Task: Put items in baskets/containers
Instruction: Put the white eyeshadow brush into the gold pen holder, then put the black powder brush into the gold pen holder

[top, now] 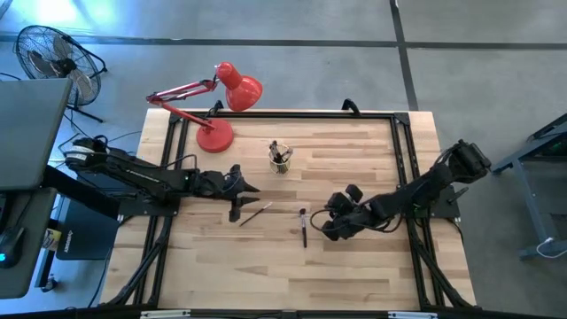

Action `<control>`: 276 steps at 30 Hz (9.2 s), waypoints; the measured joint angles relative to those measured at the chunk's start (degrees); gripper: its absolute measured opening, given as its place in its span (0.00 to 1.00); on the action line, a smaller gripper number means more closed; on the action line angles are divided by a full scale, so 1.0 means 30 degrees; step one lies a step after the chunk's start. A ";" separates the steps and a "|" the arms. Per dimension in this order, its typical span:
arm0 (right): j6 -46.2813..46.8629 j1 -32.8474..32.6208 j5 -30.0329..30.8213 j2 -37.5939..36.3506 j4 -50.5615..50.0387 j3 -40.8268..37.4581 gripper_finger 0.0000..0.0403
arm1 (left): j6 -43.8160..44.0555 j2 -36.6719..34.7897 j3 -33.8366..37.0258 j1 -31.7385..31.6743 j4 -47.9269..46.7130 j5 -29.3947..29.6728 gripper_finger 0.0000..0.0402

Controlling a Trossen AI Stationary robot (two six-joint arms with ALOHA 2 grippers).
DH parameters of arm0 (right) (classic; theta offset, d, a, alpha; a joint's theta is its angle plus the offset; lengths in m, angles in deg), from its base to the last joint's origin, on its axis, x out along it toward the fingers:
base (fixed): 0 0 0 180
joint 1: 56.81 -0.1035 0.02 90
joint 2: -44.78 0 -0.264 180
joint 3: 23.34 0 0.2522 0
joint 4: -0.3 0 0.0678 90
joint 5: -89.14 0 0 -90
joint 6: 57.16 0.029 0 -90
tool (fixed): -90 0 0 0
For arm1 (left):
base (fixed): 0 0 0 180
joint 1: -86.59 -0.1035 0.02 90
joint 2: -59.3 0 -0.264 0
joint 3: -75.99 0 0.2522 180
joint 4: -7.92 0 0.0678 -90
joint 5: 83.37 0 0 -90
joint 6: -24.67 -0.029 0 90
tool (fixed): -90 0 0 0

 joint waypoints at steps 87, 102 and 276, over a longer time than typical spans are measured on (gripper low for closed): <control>-0.5401 0.2360 -0.5571 -0.0328 0.4816 -0.3191 0.03 | 0.3442 1.1045 -1.5220 -0.1365 -1.6338 -0.0567 0.00; -0.5598 0.2360 -0.5544 -0.0328 0.5052 -0.3193 0.03 | 0.2078 0.3461 -1.0626 -0.3327 -0.6531 0.0884 0.00; 0.7210 0.3548 -0.8123 1.1849 -1.3836 1.6507 0.39 | -0.1762 -0.8533 0.6137 0.0121 0.1238 0.0583 0.00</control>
